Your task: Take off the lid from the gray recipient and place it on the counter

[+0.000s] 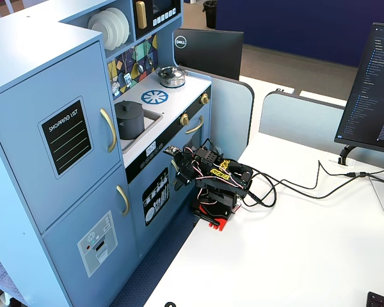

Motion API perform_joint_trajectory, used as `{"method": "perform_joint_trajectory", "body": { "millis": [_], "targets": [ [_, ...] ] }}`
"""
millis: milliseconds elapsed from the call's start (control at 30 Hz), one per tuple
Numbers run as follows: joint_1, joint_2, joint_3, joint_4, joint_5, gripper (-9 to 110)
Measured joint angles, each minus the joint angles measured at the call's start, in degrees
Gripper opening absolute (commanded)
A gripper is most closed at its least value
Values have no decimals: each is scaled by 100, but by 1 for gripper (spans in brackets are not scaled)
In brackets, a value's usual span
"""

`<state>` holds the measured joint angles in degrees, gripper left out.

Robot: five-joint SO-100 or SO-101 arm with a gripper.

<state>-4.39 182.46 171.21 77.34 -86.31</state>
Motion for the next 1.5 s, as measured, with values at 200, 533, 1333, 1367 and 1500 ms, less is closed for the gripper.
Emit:
{"method": "perform_joint_trajectory", "body": {
  "millis": [200,533,1333,1367,1500],
  "targets": [
    [642,0,0,0,0,0],
    [747,-18,-290,0,-18,0],
    [826,-2065,-3568,-5423,-606,16],
    [826,-2162,-3639,-5511,-606,18],
    [809,-2549,-3858,-5783,-606,19]
  ]
}}
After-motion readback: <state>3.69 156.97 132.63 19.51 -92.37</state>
